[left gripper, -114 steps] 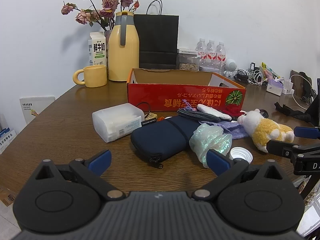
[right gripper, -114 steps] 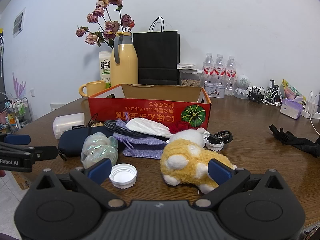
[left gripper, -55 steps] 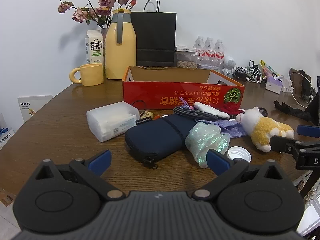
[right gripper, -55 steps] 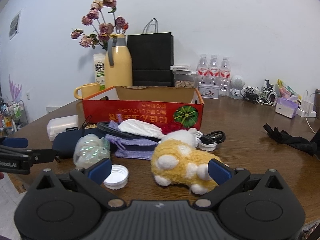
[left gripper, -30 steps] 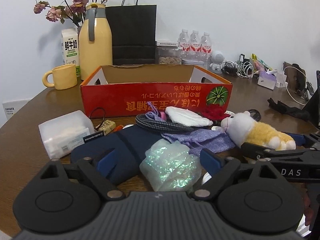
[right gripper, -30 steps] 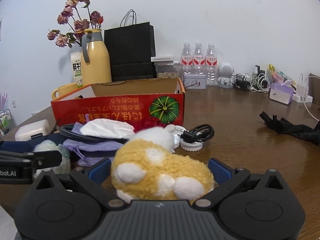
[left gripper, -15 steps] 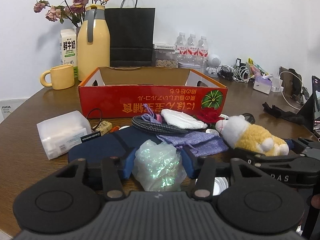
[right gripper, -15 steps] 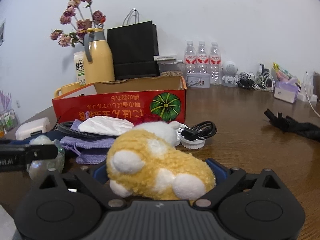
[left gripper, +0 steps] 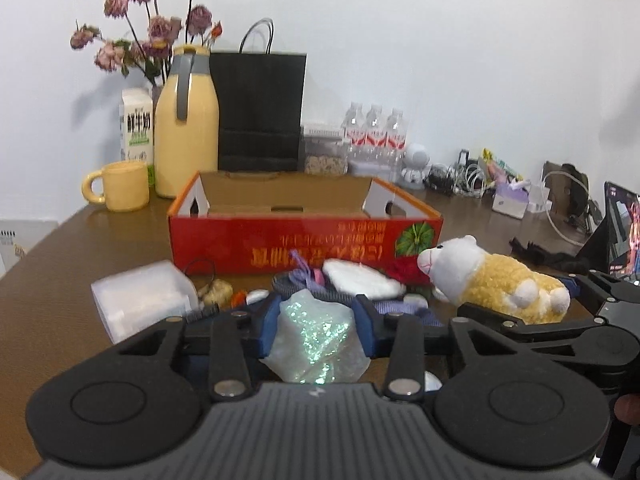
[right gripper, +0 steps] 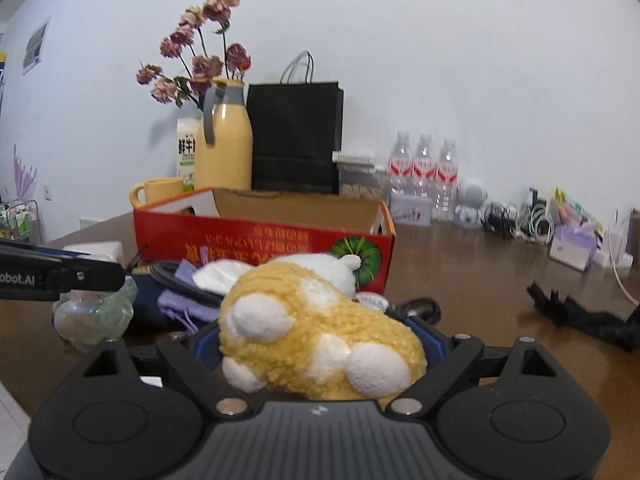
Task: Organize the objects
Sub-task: 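Lift both items and drop them into the cardboard box, opening both tools, then withdraw both tools and close the right tool on a white bottle cap, then grasp the white plastic storage box with the left tool while the right tool holds the cap, then carry the storage box and cap over the box and release both, then return both tools to the table and grasp the black cable with the right tool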
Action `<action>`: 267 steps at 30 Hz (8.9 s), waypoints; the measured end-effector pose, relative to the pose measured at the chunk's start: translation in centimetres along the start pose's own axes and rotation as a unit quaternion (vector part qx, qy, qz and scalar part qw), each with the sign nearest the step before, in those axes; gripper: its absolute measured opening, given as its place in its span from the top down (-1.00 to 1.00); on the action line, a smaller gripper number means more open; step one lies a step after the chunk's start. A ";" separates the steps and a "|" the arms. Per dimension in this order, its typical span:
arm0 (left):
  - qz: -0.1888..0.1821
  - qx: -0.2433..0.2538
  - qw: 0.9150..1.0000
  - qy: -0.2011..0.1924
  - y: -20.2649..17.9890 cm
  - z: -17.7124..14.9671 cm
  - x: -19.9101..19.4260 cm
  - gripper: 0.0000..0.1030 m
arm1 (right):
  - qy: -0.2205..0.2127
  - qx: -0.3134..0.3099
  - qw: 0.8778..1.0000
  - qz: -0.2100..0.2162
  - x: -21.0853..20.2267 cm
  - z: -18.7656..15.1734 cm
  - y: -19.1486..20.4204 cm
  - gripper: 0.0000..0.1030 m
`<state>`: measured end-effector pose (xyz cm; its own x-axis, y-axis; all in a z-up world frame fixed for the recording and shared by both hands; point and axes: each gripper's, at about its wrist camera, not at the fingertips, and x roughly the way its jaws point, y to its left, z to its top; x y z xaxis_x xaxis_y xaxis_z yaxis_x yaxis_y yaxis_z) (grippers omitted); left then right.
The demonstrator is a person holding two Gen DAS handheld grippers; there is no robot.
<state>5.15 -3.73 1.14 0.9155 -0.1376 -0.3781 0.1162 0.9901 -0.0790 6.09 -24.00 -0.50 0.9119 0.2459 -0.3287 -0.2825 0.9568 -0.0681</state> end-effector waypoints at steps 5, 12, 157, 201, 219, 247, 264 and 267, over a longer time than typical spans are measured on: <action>-0.002 0.003 0.999 -0.036 0.6 2.5 0.2 0.24 | -0.027 -0.020 0.999 0.001 1.1 2.3 0.8 -0.76; 0.014 0.001 0.997 -0.080 1.9 7.5 3.3 0.24 | -0.062 -0.036 0.997 0.006 5.0 6.8 0.6 -0.76; 0.247 -0.152 0.951 0.110 10.6 1.4 9.9 -0.98 | 0.030 0.015 0.998 0.054 6.2 1.8 1.3 0.24; 0.076 -0.067 0.992 -0.077 6.5 10.6 6.3 -0.69 | -0.039 -0.015 0.998 0.046 9.6 8.5 1.0 0.24; 0.059 -0.081 0.995 0.026 5.8 11.4 21.6 -0.69 | 0.032 0.039 0.999 -0.004 21.6 10.8 -4.0 0.24; 0.076 -0.066 0.995 -0.008 5.2 12.2 17.2 -1.00 | -0.003 0.031 0.999 -0.008 19.4 10.6 -3.2 -1.00; 0.102 -0.048 0.994 0.001 6.0 10.1 9.4 -1.00 | -0.010 0.023 1.000 0.008 11.0 9.4 -2.2 -1.00; 0.107 -0.046 0.993 0.007 6.5 9.3 8.0 -1.00 | -0.006 0.022 1.000 0.011 9.5 8.8 -2.3 -1.00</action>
<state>16.84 1.82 6.19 0.9096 0.0753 -0.4086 -0.1176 0.9899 -0.0794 17.99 -22.47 4.84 0.9088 0.2686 -0.3192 -0.2897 0.9569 -0.0195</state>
